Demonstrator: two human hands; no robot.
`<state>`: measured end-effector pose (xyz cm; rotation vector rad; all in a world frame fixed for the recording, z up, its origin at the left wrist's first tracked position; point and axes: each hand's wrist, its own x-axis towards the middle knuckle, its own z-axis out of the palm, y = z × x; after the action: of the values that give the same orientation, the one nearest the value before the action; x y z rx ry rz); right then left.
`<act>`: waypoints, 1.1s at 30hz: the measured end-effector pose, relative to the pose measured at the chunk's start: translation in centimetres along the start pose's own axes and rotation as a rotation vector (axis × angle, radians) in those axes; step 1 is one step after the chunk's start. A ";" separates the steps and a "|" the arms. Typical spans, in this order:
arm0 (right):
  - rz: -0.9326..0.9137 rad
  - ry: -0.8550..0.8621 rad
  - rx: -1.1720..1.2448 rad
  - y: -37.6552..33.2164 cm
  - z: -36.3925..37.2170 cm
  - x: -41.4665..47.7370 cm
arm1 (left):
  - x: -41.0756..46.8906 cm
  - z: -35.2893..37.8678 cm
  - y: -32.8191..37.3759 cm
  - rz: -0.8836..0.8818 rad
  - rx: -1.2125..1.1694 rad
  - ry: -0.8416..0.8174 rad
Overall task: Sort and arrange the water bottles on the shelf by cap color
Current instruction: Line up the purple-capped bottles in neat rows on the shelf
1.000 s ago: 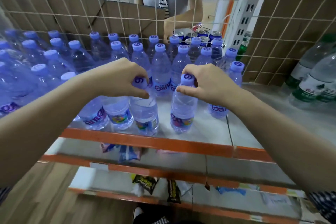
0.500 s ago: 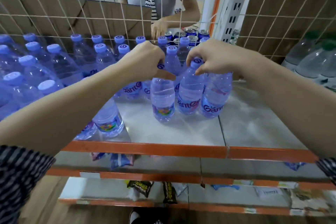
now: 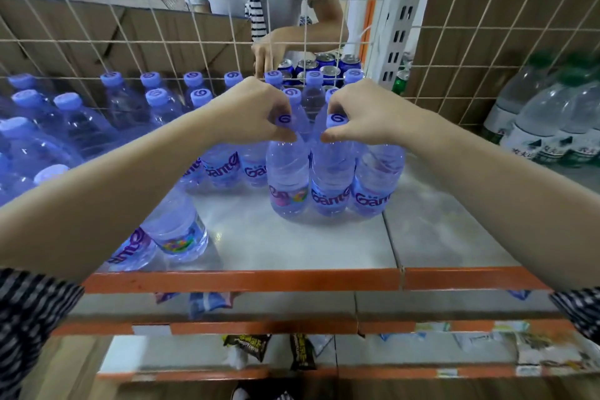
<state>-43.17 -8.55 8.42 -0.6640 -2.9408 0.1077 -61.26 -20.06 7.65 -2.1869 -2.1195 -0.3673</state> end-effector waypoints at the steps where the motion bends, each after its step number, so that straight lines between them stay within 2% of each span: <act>1: -0.015 -0.007 0.013 0.0 0.0 0.0 | 0.0 0.2 0.0 -0.029 0.035 0.031; 4: -0.056 0.002 0.021 0.1 -0.1 0.0 | 0.0 0.6 -0.1 -0.122 0.047 0.080; 9: -0.084 0.009 0.019 0.1 0.2 0.2 | -0.9 -0.4 -0.2 -0.105 -0.127 -0.050; 11: -0.089 0.015 0.019 0.2 0.1 0.1 | -0.8 -0.2 0.0 -0.083 -0.042 -0.004; 13: -0.093 0.033 0.016 0.3 0.1 -0.1 | -0.5 0.3 0.4 -0.133 0.047 0.046; 17: -0.084 0.028 0.016 0.4 -0.1 -0.5 | -0.1 1.3 1.6 -0.223 -0.008 0.116; 22: -0.097 0.043 0.026 0.2 0.1 -0.7 | -0.7 0.1 1.2 -0.223 -0.138 -0.054; 26: -0.101 0.042 0.030 0.1 0.2 -0.6 | -0.7 0.6 1.6 -0.192 -0.026 0.018; 33: -0.078 0.047 0.048 0.4 0.1 -0.8 | -0.9 1.5 2.2 -0.270 0.040 0.086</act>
<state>-42.35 -8.54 8.22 -0.5373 -2.9045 0.1526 -58.87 -20.67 6.30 -1.8312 -2.3552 -0.4236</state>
